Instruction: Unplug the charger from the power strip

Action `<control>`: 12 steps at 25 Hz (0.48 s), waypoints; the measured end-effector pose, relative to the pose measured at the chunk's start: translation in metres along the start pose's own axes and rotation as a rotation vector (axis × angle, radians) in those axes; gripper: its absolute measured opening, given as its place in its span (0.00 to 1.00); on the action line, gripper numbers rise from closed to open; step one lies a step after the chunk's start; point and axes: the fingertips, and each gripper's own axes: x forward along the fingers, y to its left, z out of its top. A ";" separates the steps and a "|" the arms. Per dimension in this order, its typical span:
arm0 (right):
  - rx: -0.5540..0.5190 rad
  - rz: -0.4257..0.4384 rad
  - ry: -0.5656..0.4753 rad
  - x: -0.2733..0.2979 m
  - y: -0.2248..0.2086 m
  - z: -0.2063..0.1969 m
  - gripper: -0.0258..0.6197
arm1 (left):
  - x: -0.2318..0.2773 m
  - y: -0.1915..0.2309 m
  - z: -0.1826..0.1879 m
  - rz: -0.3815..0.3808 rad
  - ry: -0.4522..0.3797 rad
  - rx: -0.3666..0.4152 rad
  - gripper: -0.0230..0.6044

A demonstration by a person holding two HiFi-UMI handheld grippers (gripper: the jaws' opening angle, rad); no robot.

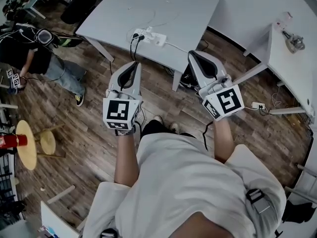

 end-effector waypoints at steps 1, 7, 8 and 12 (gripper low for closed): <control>-0.004 -0.008 -0.001 0.001 -0.004 -0.002 0.04 | 0.003 0.000 0.000 0.001 0.001 -0.001 0.04; 0.013 -0.006 -0.005 0.020 -0.023 -0.019 0.04 | 0.028 0.013 0.002 0.011 -0.013 -0.004 0.04; 0.013 -0.008 0.001 0.024 -0.027 -0.022 0.04 | 0.033 0.017 0.002 0.014 -0.017 -0.007 0.04; 0.004 -0.012 0.024 0.052 -0.047 -0.032 0.04 | 0.061 0.039 -0.002 0.023 -0.014 -0.015 0.04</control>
